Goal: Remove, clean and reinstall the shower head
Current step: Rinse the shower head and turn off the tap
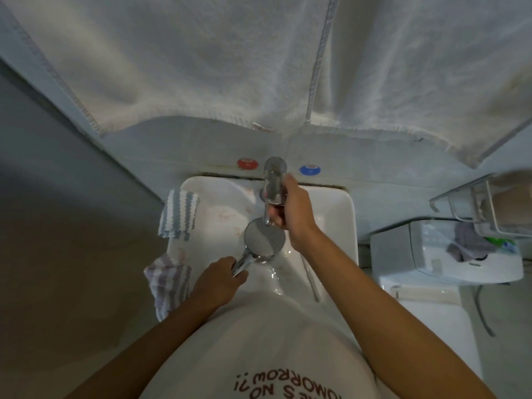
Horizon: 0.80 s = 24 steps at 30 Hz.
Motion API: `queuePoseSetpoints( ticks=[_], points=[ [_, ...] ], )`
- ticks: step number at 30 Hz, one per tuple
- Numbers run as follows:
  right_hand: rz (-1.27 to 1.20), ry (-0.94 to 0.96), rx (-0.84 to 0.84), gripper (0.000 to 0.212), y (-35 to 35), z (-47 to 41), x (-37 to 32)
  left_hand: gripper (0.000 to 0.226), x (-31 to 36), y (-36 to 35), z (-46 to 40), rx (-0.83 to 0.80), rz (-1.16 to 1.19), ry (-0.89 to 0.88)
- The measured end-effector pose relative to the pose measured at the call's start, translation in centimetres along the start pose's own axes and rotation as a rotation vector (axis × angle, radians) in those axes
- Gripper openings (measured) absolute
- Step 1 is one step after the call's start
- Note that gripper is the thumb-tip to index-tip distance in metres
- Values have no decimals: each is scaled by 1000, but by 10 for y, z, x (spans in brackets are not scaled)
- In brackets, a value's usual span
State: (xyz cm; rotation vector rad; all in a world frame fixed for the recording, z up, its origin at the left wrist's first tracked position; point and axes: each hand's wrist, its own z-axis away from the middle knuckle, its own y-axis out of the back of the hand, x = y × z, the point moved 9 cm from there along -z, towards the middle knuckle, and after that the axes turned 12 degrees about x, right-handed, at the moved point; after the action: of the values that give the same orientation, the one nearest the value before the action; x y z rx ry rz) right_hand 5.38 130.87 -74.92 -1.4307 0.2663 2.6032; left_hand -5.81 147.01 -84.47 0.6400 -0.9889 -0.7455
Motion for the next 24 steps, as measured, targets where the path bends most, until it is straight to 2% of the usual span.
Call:
queuePoseSetpoints(
  ticks=[3,4,5,7,10,13,16,17,19,21,24],
  points=[
    [102,62,400,43,56,-14,30,37,0,1,0,7,21,12],
    [183,36,491,38,69,-19,46,36,0,2,0,11,27,17],
    [271,-29,498,38,72,-23,64,36,0,1,0,10,28,22],
    [341,-178,321,51,55,-30,101,36,2,-1,0,-15,34,28],
    [198,-304,95,56,21,-20,126,34,12,-7,0,-68,38,30],
    [199,-192,115,52,17,-26,123,39,28,-11,7,-178,168,96],
    [232,-116,123,40,19,-36,120,59,31,-14,11,-346,428,332],
    [244,-107,121,37,19,-37,120,65,28,-14,6,-353,503,401],
    [264,-77,129,30,20,-40,123,69,24,-9,-13,-267,526,442],
    [220,-64,134,20,17,-39,119,59,30,-5,-37,-144,500,371],
    [174,-74,122,16,8,-36,111,59,60,-1,-59,-73,569,254]
  ],
)
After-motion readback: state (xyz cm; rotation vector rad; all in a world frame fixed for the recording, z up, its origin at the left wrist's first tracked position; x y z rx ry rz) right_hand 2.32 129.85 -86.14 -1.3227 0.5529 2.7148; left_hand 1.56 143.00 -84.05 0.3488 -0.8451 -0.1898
